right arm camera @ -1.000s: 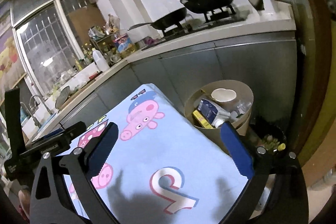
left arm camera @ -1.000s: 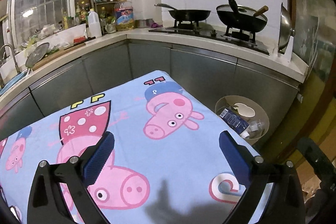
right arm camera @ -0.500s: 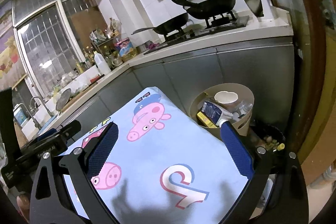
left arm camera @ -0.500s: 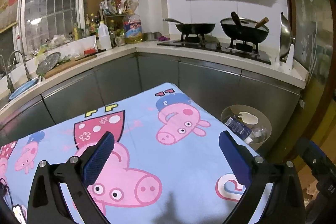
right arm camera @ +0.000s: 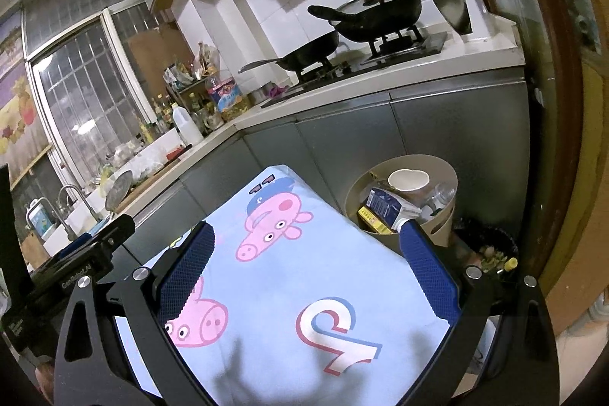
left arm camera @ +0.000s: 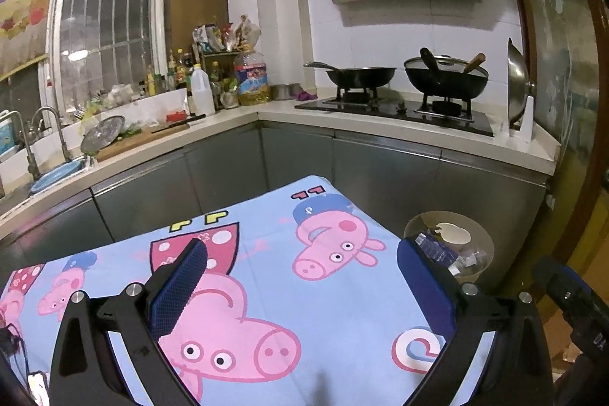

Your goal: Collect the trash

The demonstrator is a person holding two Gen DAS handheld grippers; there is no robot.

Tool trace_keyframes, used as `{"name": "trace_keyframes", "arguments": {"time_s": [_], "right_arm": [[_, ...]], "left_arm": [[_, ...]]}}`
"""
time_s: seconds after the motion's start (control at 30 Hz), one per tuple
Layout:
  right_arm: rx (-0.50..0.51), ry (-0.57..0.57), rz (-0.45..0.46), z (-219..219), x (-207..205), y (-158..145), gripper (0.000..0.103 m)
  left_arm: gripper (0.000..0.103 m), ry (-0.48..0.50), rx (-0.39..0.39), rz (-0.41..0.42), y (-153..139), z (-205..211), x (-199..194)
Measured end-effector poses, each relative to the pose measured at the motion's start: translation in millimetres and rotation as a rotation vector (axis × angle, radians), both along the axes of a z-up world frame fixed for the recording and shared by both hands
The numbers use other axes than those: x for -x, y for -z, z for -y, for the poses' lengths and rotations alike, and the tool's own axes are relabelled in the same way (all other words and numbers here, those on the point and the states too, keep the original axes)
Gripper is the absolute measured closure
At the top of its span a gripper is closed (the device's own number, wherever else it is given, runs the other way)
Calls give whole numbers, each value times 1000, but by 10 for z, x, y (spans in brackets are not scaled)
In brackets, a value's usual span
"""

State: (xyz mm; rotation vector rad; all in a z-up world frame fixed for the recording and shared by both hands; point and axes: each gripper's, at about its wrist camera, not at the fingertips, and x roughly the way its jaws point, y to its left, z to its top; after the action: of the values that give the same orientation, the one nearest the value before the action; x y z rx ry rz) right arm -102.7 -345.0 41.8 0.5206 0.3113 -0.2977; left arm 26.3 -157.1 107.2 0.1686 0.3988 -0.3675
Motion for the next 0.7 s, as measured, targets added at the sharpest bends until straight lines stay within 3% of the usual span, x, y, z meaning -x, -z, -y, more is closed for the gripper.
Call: {"name": "trace_keyframes", "arguments": {"time_s": [0.7], "right_arm": [[-13, -30, 10, -59, 6, -33, 6]], "left_arm": [[4, -25, -33, -19, -41, -35, 24]]}}
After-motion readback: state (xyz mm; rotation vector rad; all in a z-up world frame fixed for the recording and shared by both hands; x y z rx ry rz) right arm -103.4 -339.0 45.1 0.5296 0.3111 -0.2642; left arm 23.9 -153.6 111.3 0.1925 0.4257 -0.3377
